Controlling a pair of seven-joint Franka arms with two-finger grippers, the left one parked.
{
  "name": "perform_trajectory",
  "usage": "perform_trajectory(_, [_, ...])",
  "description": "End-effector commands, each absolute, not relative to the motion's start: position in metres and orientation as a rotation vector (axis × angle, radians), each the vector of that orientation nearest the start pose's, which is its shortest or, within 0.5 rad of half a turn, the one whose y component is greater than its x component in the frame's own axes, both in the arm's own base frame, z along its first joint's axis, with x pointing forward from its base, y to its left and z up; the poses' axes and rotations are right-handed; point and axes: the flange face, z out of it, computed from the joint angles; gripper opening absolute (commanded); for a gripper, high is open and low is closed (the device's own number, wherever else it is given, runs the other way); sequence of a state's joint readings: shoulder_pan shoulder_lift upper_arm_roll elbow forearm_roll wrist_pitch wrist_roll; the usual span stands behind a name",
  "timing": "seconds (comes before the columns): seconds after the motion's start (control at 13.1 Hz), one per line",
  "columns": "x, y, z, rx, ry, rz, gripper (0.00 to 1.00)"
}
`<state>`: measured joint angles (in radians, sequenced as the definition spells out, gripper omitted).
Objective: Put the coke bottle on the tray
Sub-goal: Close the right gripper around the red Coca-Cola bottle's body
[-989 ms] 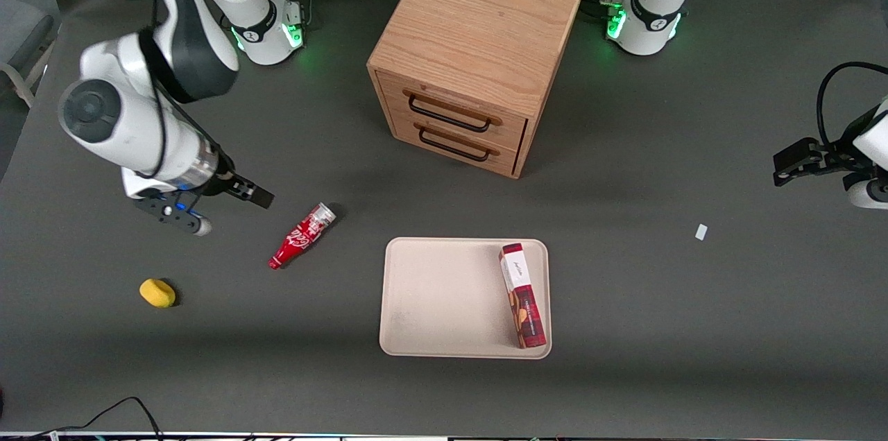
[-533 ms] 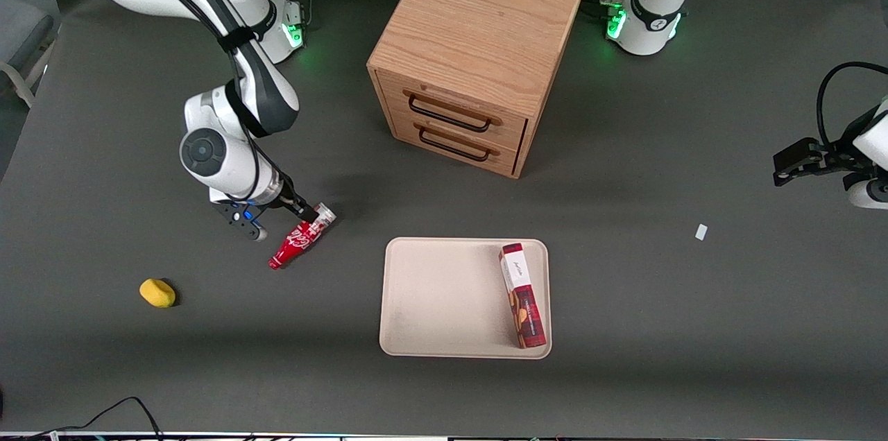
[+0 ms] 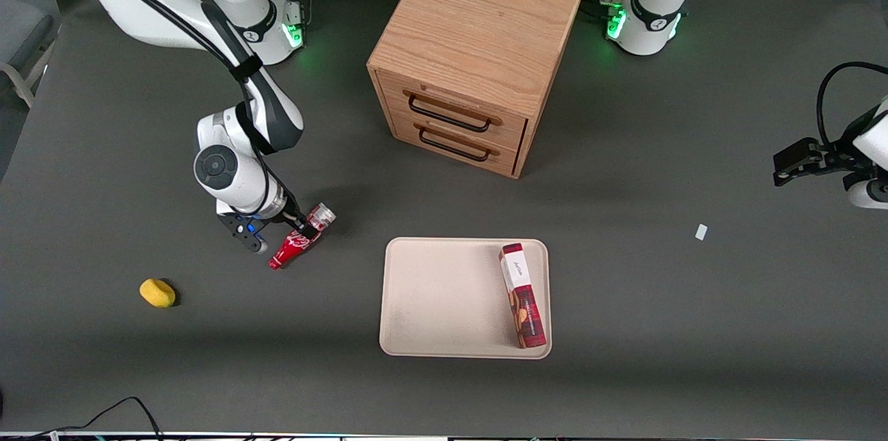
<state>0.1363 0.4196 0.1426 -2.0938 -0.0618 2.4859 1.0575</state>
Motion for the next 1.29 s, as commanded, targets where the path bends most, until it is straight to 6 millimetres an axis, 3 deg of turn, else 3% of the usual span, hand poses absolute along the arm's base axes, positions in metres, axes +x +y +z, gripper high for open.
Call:
perform_trajectory(0.0, [0.565,0.157,0.200,-2.906,1.159,0.001,1.00])
perform_trajectory(0.15, [0.567,0.153,0.192,-2.898,1.163,-0.021,1.00])
perform_trajectory(0.23, [0.568,0.152,0.189,-2.896,1.160,-0.027,0.94])
perform_trajectory(0.53, [0.569,0.150,0.185,-2.907,1.139,-0.050,0.27])
perform_trajectory(0.68, [0.570,0.151,0.186,-2.906,1.136,-0.053,0.04])
perform_trajectory(1.07, [0.571,0.149,0.187,-2.909,1.127,-0.056,0.00])
perform_trajectory(1.22, [0.579,0.149,0.207,-2.917,1.118,-0.069,0.00])
